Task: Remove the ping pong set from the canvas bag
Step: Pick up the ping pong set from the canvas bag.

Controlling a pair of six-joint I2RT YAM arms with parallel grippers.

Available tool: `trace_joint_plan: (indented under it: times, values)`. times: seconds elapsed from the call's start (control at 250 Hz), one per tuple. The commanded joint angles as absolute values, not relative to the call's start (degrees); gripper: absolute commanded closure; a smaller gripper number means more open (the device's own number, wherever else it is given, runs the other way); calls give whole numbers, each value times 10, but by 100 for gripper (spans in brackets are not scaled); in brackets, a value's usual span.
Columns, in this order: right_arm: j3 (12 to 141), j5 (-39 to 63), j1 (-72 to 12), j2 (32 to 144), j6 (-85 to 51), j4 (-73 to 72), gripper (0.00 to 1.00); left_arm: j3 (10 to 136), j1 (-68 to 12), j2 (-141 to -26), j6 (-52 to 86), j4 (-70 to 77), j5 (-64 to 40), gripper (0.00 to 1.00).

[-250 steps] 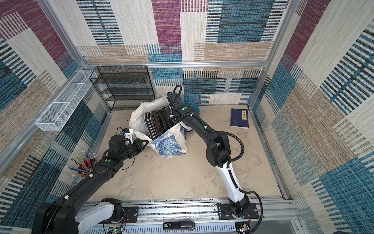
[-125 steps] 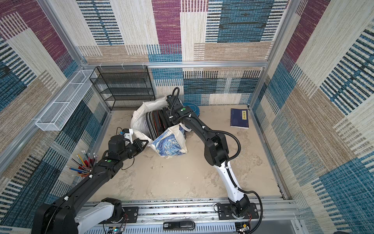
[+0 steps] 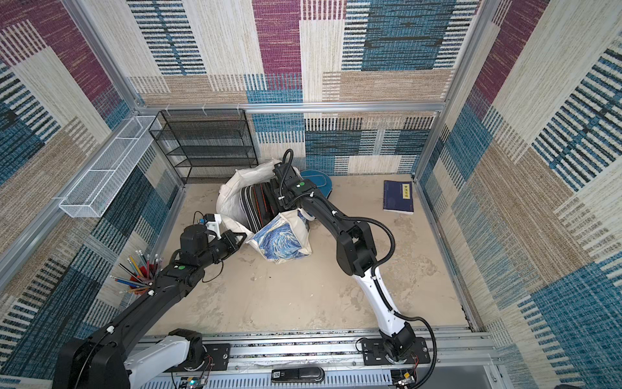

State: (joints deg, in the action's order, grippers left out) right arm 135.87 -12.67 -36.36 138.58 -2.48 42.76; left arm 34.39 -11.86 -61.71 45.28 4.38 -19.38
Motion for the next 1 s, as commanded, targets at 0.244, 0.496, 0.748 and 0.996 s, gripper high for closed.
trace_joint_plan:
  times: [0.244,0.496,0.748,0.996]
  values:
    - [1423,-144,-387,1362,-26,486,100,389,-118,-611,435,3,-183,100]
    - [1439,-168,-409,1335,-18,487,100,416,-117,-602,433,-10,-194,100]
    - [1463,-184,-421,1311,-10,481,100,414,-118,-613,436,-1,-199,100]
    - [1477,-176,-428,1277,-11,467,100,402,-118,-622,441,11,-201,100]
